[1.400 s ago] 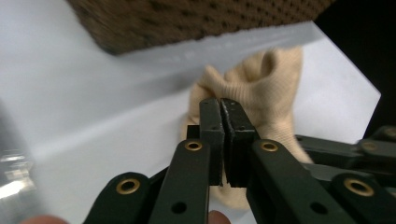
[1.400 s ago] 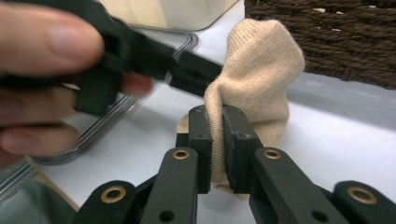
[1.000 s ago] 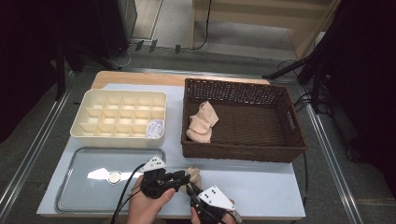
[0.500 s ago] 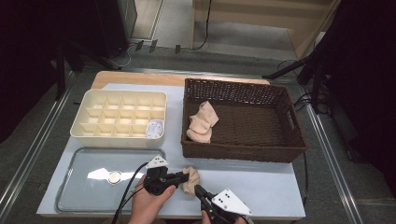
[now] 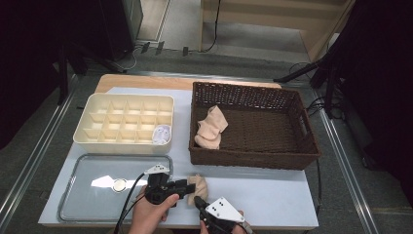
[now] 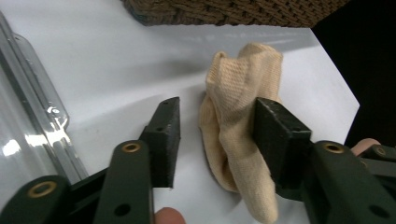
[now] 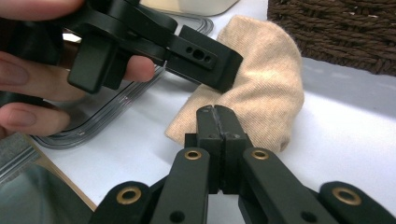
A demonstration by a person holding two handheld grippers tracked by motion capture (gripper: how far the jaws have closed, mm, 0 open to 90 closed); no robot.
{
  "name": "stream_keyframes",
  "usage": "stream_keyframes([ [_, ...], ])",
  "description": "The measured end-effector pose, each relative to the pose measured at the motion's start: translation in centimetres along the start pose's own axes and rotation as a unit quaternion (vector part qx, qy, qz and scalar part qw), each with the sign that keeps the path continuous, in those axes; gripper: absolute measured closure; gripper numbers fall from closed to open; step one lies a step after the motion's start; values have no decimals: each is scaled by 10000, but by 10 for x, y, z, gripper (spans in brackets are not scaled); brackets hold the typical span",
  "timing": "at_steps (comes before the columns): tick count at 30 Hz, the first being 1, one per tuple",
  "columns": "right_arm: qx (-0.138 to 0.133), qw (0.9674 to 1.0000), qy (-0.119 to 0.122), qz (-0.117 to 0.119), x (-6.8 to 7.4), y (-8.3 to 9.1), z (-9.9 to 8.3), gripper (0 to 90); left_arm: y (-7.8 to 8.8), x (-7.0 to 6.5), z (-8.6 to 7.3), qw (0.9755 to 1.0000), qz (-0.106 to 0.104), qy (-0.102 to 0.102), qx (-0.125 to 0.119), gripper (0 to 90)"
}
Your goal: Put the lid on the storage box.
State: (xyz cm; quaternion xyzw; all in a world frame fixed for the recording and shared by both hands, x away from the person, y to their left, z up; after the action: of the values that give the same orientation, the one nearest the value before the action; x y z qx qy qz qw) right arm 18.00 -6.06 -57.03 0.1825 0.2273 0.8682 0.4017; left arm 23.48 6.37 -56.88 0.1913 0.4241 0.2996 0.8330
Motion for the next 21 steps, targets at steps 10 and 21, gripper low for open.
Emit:
stream_keyframes([
  [10,-34,10000,-71,-15,-1,1,-2,900,-13,-9,-2,9971,-640,363,208,553],
  [21,-54,9997,-213,83,-3,3,-1,900,-12,-10,0,9963,-802,283,104,772],
])
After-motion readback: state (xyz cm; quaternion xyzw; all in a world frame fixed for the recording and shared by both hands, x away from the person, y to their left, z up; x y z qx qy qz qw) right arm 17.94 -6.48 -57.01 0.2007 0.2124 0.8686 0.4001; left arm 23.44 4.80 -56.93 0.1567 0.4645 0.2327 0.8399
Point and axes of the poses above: each handheld gripper's, and its own axes: y roughly backward along the jaws, z roughly out of its top, x roughly to its left, the point moved 6 cm from there along -y, roughly forward along the jaws, and after that the axes turned 4 degrees about x, right-handed, at the moved point
